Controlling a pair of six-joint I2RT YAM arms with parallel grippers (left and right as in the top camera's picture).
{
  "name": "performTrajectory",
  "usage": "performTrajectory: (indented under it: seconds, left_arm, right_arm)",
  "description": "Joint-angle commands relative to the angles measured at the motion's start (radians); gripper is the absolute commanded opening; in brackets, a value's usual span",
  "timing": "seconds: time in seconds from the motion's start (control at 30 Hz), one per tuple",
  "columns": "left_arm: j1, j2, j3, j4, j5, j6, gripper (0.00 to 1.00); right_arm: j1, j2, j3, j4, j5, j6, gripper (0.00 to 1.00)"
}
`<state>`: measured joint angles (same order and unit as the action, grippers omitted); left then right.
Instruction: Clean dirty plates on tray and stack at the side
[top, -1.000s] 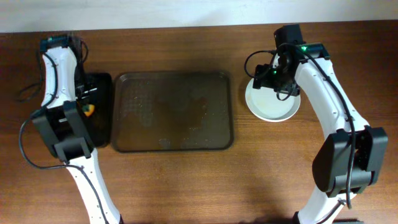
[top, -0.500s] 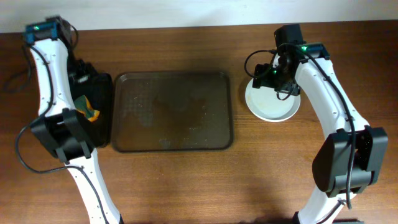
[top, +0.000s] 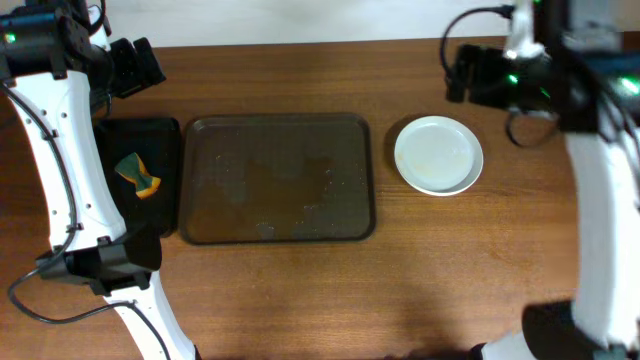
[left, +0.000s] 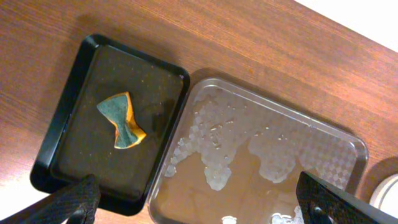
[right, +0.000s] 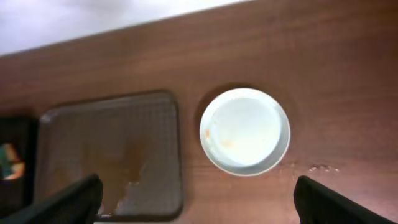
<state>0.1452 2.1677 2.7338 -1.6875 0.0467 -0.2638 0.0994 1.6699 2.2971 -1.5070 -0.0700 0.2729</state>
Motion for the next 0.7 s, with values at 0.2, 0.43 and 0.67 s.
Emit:
performTrajectory:
  seconds: [0.2, 0.43, 0.67]
  left_arm:
    - [0.005, -0.001, 0.003, 0.000, 0.010, 0.019, 0.99]
    - [0.005, -0.001, 0.003, 0.000, 0.010, 0.019, 0.99]
    - [0.005, -0.001, 0.003, 0.000, 0.010, 0.019, 0.99]
  right_arm:
    - [0.004, -0.103, 0.020, -0.073, 0.016, -0.112, 0.99]
    - [0.004, -0.133, -0.047, 0.012, 0.135, -0.217, 0.98]
    - [-0.023, -0.483, -0.738, 0.605, 0.130, -0.269, 0.98]
